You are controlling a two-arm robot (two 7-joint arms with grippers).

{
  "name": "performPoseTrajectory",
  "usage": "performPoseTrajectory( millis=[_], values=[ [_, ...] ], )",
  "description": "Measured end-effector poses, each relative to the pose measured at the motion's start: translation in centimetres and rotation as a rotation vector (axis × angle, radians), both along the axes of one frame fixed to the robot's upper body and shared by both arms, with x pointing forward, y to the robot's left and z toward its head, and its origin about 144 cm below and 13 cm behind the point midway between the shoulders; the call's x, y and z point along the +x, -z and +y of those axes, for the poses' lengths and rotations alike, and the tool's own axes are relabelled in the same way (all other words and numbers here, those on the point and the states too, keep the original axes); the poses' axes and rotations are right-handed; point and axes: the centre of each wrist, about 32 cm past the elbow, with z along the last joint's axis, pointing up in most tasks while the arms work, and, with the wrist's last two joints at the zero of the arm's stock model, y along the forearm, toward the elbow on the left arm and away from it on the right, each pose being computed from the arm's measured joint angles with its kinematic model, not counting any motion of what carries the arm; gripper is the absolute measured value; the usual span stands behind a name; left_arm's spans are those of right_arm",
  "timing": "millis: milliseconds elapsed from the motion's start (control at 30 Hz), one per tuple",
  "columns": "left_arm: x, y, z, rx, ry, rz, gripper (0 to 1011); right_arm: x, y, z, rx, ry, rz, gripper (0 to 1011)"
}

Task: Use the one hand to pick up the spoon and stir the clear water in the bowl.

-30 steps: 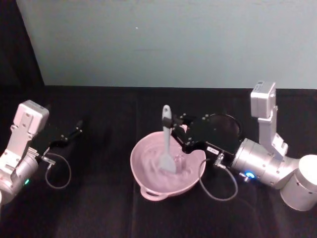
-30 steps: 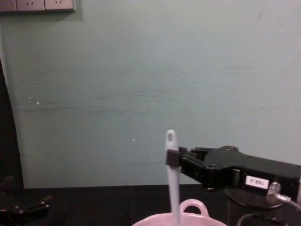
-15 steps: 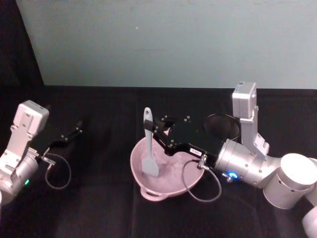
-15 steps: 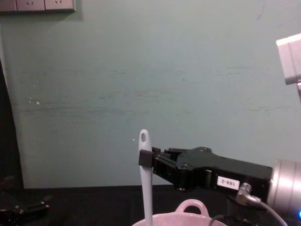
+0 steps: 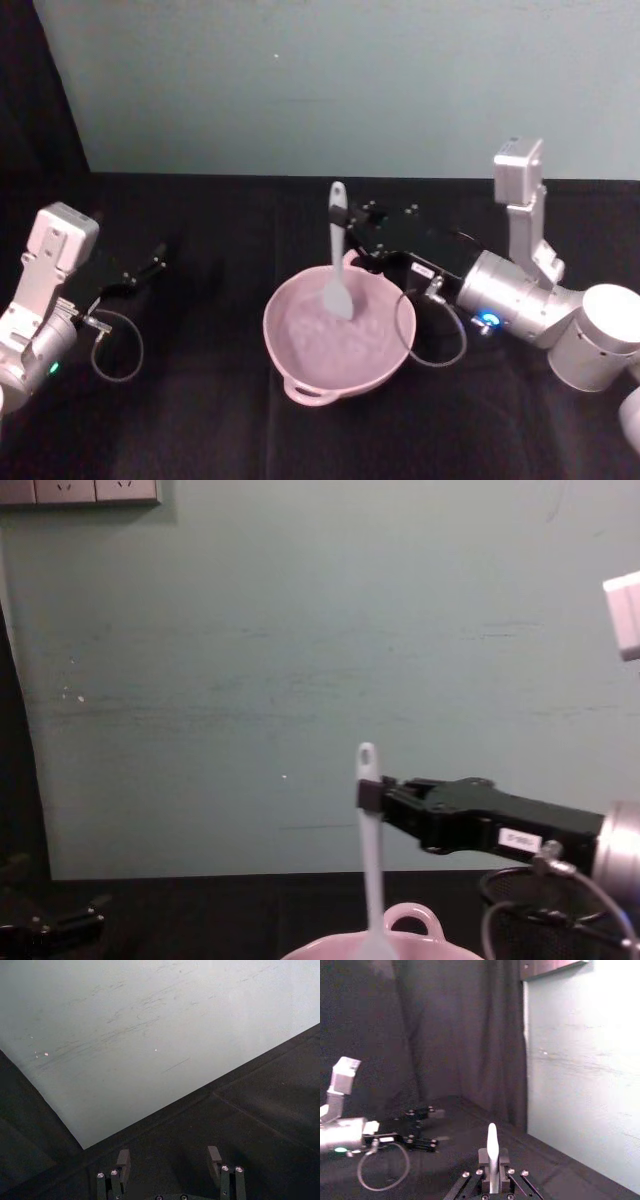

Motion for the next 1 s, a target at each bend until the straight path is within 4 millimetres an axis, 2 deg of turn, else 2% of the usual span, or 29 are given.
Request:
performPoseTrajectory(
  millis=[233, 367, 500, 767, 1000],
  values=[
    [0.0, 0.0, 0.0, 0.0, 0.0, 0.0, 1005, -0.7, -0.2, -1.6, -0.015, 0.026, -0.006, 110],
    [0.0, 0.0, 0.0, 0.0, 0.0, 0.0, 1005, -1.4, -0.3, -1.8, -0.019, 0.016, -0.005, 110],
    [0.0, 0.0, 0.0, 0.0, 0.0, 0.0, 1005, -2.3, -0.3, -1.2, -0.023, -0.025, 0.003, 110],
    [0.0, 0.0, 0.0, 0.0, 0.0, 0.0, 1005, -4.2, -0.7, 1.0, 0.004, -0.125, 0.005, 110],
    [0.0, 0.0, 0.0, 0.0, 0.0, 0.0, 1005, -4.6, -0.8, 1.9, 0.028, -0.149, 0.007, 110]
  ],
)
